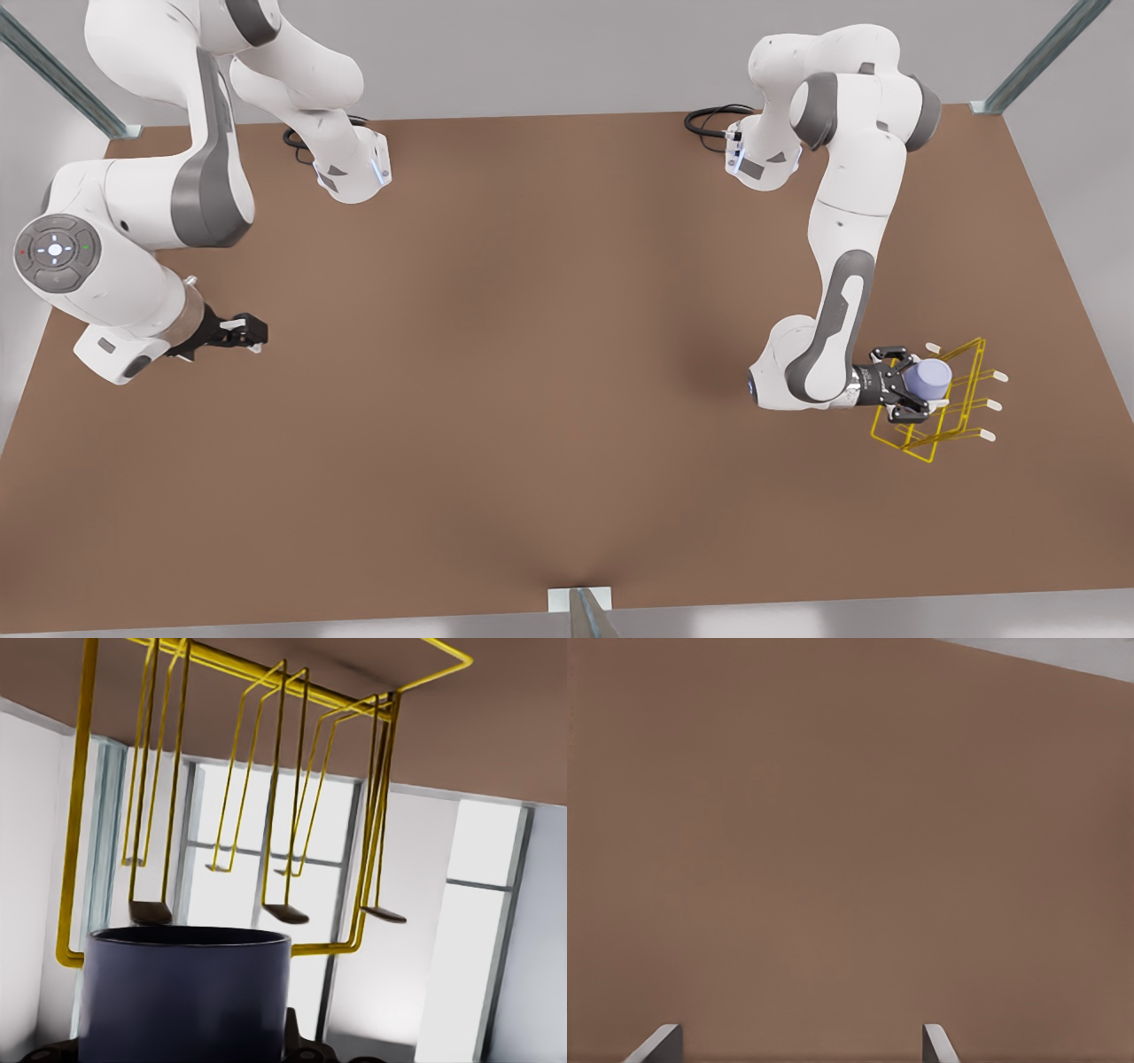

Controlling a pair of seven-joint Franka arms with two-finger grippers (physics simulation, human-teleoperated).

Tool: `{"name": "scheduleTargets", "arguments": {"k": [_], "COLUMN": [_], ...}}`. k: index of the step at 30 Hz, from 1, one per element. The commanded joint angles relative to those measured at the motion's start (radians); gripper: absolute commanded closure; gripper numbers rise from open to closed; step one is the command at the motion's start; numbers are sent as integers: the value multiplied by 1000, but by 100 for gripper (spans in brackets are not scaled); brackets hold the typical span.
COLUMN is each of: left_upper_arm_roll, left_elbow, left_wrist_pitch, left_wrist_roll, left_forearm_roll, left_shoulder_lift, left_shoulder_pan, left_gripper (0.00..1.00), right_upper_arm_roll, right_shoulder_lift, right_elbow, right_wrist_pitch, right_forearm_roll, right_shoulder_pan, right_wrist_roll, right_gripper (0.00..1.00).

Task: Place the cup on the cup holder

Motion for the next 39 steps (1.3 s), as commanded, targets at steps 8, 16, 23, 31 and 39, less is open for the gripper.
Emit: {"name": "scheduleTargets", "arguments": {"k": [8, 16, 23, 31, 39], "left_upper_arm_roll": [-1, -3, -6, -13, -13], "left_elbow": [1, -34, -27, 22, 22], "left_wrist_pitch": [-38, -34, -37, -11, 2], "left_wrist_roll": [-9, -28, -14, -19, -34], "left_forearm_roll": [-2, -2, -2, 4, 8], "left_shoulder_lift": [-4, 1, -4, 22, 44], "left_shoulder_pan": [-2, 0, -5, 6, 6], "left_gripper": [35, 35, 35, 35, 35], "right_upper_arm_roll": [0, 0, 5, 3, 2], "right_shoulder_lift": [5, 5, 13, 13, 13], "right_elbow": [4, 2, -1, 2, 2], "right_wrist_pitch": [15, 29, 29, 29, 29], "right_forearm_roll": [12, 17, 21, 18, 14], "right_shoulder_pan": [0, 6, 11, 0, 4], "right_wrist_roll": [16, 26, 25, 20, 23], "right_gripper": [0, 0, 0, 0, 0]}}
